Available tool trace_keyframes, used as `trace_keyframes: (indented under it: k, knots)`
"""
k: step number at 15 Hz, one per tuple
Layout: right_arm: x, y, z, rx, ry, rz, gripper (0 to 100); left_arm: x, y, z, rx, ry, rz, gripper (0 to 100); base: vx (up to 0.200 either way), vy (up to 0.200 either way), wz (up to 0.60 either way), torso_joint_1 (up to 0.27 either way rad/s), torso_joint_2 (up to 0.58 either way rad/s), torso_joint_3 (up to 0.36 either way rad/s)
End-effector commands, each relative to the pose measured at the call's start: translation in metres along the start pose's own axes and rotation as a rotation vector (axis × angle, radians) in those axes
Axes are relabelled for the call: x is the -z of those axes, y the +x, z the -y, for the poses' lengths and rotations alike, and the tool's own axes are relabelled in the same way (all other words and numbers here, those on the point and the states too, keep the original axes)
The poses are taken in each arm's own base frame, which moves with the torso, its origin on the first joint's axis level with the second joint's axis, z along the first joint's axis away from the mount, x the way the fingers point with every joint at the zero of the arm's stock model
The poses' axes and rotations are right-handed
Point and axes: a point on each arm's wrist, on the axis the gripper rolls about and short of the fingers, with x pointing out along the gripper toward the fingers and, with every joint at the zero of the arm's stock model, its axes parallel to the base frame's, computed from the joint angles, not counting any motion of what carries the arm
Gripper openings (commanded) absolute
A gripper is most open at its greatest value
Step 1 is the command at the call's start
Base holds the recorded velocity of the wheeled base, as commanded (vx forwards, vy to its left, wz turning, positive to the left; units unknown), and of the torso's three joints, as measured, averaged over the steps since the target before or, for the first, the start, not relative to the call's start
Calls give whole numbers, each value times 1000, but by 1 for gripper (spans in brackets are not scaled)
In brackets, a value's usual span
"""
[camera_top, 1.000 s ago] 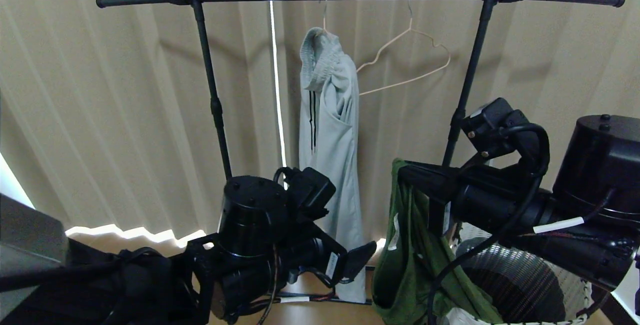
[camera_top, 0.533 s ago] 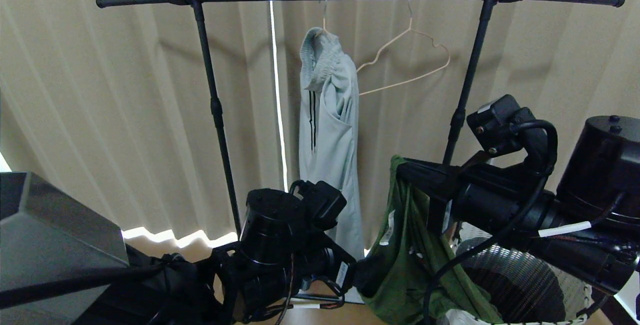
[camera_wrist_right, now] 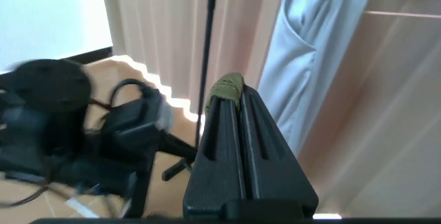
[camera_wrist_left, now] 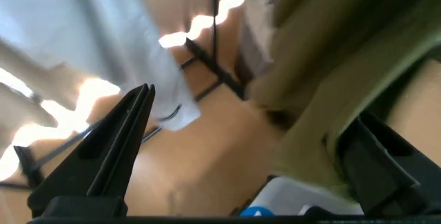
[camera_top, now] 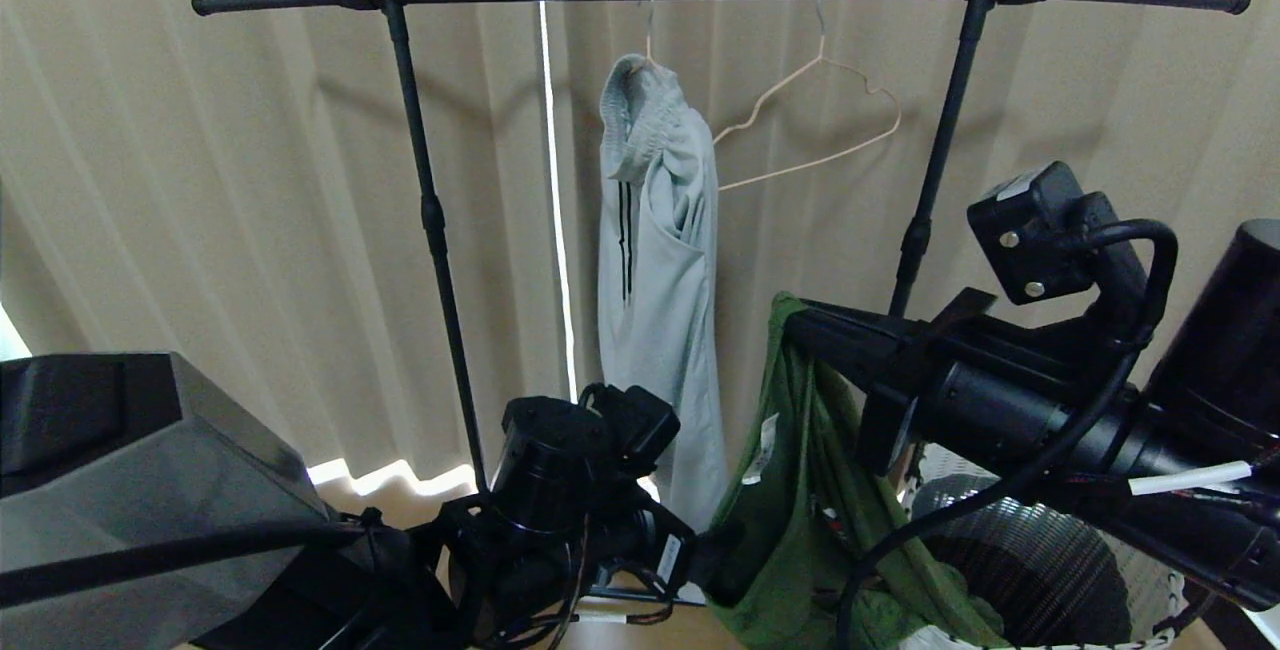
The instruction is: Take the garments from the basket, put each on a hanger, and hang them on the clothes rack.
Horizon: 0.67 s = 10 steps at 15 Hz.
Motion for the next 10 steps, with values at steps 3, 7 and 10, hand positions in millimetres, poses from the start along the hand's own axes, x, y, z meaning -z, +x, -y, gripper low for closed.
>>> trace_keyframes:
  k: [3,7,10]
  knots:
    - [-5,-7,0,-1,13,22,0,16,-12,-4,-14,-2,-49,100,0,0,0,0,0,0]
    - [-4,-7,1,0,14,16,0,25,-31,-7,-25,2,-62,100,0,0,0,0,0,0]
    - [-3,-7,1,4,14,15,0,30,-41,-9,-29,13,-37,0,0,0,0,0,0,0]
